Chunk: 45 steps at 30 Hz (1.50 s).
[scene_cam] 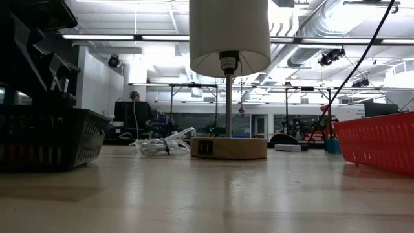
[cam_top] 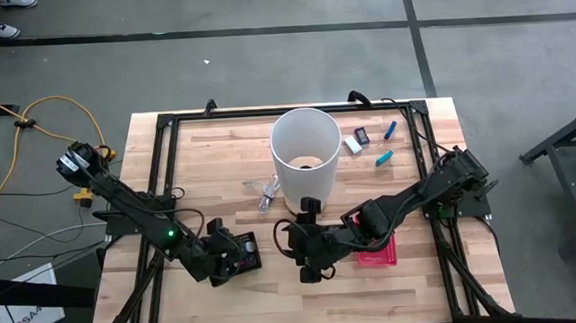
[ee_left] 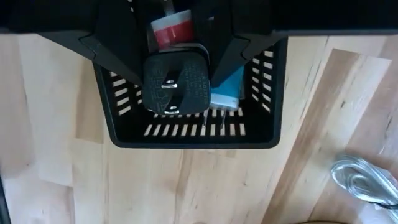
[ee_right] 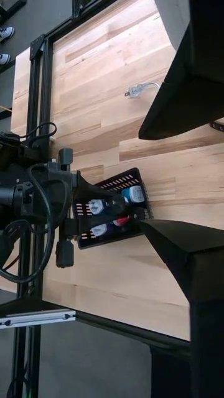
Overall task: Pick & Place Office items
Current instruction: Put the black charger adapter into the black bin, then put the right blue digital clock into the orange bin
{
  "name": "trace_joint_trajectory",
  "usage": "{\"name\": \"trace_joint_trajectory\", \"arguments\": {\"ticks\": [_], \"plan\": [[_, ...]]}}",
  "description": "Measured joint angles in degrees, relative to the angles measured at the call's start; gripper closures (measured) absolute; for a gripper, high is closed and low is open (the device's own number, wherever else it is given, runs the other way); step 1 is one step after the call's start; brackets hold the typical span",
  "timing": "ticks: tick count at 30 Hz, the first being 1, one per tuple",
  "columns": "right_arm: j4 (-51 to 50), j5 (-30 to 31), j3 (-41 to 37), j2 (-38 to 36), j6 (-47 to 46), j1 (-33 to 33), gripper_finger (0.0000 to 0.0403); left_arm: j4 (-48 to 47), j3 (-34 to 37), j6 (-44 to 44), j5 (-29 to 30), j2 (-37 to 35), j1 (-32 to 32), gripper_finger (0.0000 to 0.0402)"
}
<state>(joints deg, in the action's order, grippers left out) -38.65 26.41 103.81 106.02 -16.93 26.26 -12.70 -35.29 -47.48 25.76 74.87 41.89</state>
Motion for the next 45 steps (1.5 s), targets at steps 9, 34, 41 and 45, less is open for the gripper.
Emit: {"name": "trace_joint_trajectory", "arguments": {"ticks": [9, 34, 41, 45], "plan": [[-0.12, -0.01, 0.00, 0.00, 0.00, 0.00, 0.0195, -0.80, 0.37, -0.62, -2.93, -2.93, 1.97, 0.0252], [-0.15, -1.38, 0.00, 0.02, 0.02, 0.00, 0.0195, -0.34, 0.27, 4.50, -0.97, -3.23, 0.22, 0.0203], [-0.15, -1.38, 0.00, 0.04, 0.02, 0.00, 0.0195, 0.04, 0.26, 6.98, -0.33, -5.41, 0.22, 0.0203], [-0.15, -1.38, 0.00, 0.04, 0.02, 0.00, 0.0195, 1.58, 0.26, 9.82, 0.21, -7.33, 0.22, 0.0203]]}}
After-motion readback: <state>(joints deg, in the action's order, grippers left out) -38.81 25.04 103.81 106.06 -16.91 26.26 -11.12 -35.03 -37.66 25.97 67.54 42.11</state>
